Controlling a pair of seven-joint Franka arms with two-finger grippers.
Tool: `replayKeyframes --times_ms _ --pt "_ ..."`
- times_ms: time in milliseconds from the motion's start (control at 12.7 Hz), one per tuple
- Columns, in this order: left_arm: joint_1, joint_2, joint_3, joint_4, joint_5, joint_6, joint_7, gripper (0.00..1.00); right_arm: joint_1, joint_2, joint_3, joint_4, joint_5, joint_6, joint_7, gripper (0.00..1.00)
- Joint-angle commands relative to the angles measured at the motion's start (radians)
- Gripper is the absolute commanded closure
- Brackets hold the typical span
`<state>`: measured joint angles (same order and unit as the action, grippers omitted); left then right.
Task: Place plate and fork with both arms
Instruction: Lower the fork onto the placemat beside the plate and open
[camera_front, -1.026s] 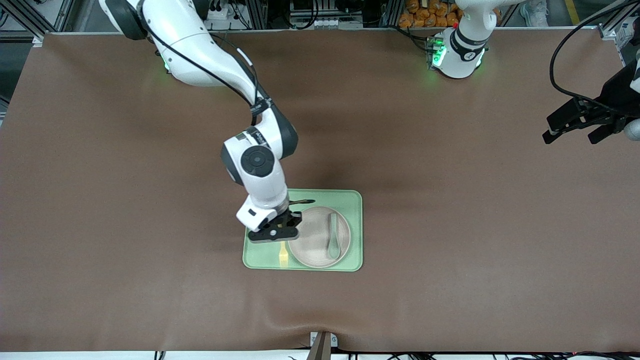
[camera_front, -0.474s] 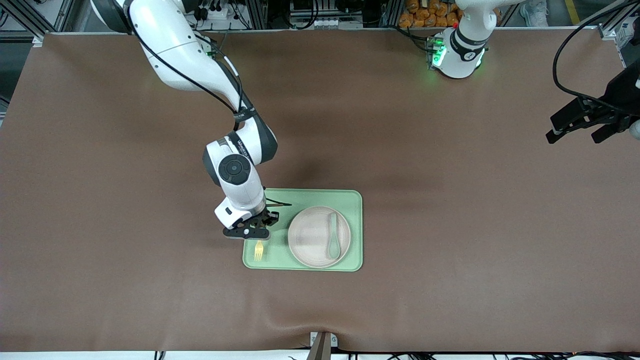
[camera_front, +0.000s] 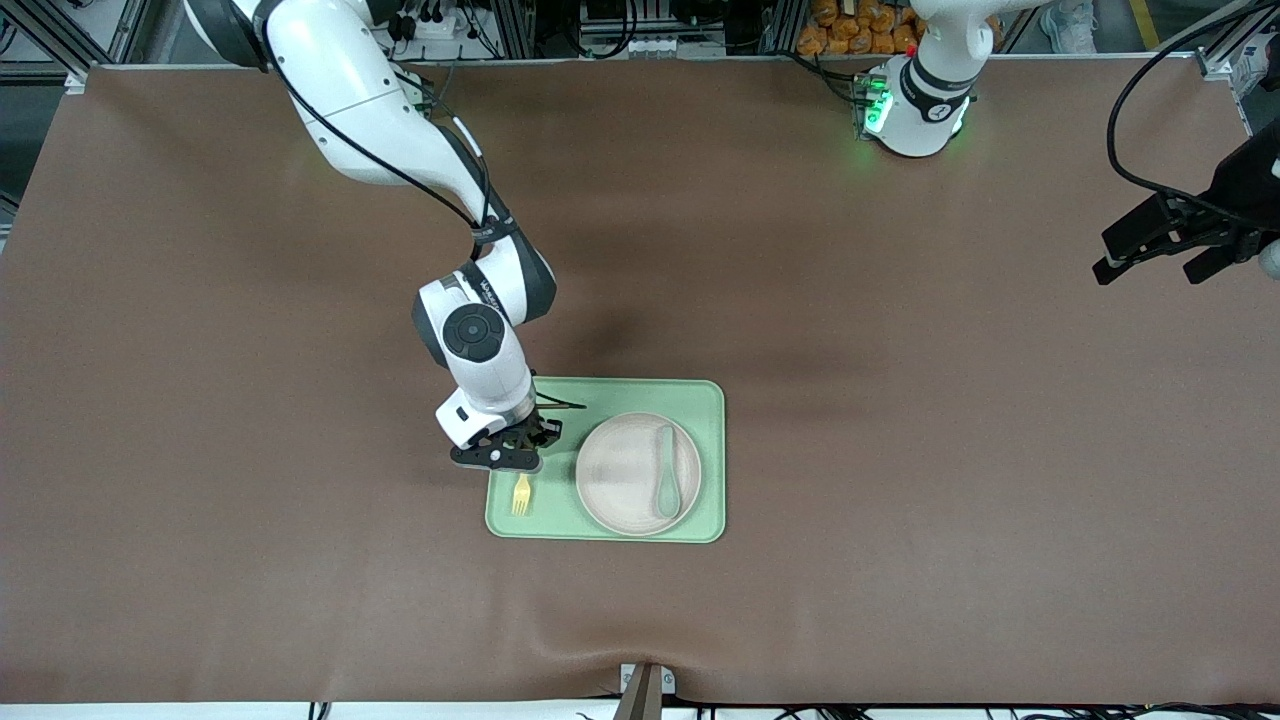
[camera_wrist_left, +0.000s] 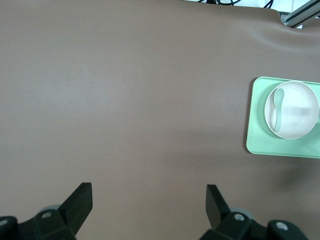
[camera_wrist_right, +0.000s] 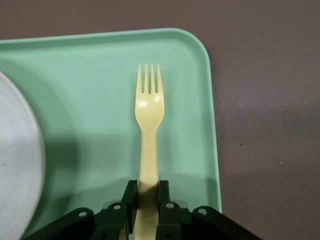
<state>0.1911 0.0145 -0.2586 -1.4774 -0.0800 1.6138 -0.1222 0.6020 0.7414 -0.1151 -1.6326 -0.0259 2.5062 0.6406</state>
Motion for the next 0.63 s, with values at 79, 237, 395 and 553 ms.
replayKeyframes --times_ms 79,237,395,553 --pt "0.004 -0.021 -0.007 0.006 0.0 -0.014 0.016 0.0 0.007 0.004 0.005 -0.033 0.003 0.023 0.021 1.0" --pt "0.004 -0.021 -0.007 0.006 0.0 -0.015 0.016 0.0 0.009 0.01 0.005 -0.035 0.003 0.023 0.021 1.0" --pt "0.004 -0.021 -0.007 0.006 0.0 -0.015 0.016 0.0 0.012 0.01 0.005 -0.047 0.003 0.022 0.021 0.67" --pt "0.004 -0.021 -0.007 0.006 0.0 -0.015 0.016 0.0 0.01 0.004 0.005 -0.046 0.003 0.019 0.021 0.0"
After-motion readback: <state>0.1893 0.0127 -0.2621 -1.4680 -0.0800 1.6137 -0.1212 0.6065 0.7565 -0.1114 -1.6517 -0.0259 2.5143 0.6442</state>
